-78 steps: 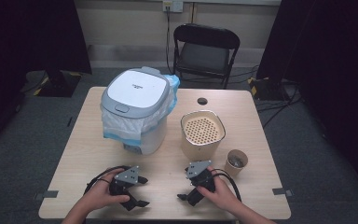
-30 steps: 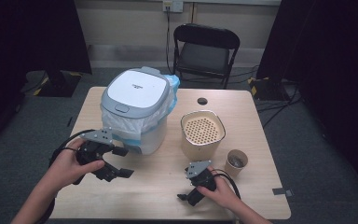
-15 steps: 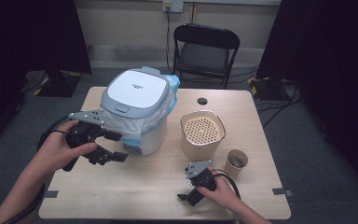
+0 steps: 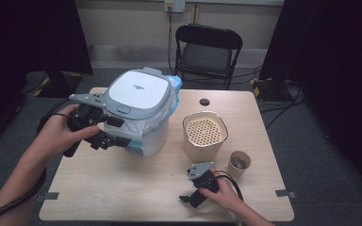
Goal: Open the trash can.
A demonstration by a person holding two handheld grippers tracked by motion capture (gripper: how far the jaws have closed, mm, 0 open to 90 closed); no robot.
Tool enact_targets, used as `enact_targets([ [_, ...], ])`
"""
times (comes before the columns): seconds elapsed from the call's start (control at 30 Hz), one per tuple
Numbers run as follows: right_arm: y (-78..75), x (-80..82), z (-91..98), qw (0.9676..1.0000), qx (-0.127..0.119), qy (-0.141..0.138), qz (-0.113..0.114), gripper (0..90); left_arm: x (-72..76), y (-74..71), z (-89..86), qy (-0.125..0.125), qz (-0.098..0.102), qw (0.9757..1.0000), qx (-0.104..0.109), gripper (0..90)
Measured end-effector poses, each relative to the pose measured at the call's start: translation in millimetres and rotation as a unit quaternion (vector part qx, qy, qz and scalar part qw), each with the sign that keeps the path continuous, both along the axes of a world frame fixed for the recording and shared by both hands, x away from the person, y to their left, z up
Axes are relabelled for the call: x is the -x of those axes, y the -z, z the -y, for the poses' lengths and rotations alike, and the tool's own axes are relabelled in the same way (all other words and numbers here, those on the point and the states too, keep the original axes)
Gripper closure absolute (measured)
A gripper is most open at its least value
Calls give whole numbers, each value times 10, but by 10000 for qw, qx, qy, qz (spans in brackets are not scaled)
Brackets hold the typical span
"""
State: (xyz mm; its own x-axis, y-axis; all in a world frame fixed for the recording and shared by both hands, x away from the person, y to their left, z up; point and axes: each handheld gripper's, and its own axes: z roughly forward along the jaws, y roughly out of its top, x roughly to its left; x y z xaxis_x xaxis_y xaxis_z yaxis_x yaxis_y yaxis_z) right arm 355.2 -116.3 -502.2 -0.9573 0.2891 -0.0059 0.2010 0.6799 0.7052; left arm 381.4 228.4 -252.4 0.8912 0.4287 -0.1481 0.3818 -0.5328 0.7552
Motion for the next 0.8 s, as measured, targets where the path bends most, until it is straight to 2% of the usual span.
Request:
enact_targets([
  [0.1,0,0,0,10000,-2,-1,-1,0,-46,-26,19,-22,8,10000,13,196],
  [0.13,0,0,0,10000,3,3,1,0,-94,-53,42,-35,55,10000,70,196],
  [0.27,0,0,0,10000,1,1,-1,0,-182,-106,93,-64,137,9999,79,194],
  [0.43,-1,2,1,10000,3,-3,-25,0,-275,-107,131,-133,204,9997,72,192],
  [0.63,-1,3,1,10000,5,-1,-28,0,-399,-50,122,-255,281,9993,-23,196],
  [0.7,-2,4,2,10000,12,5,-24,0,-442,-27,100,-352,342,9987,-126,195],
  [0.8,-1,3,1,10000,8,0,-29,0,-460,-9,72,-289,432,9985,-187,176],
])
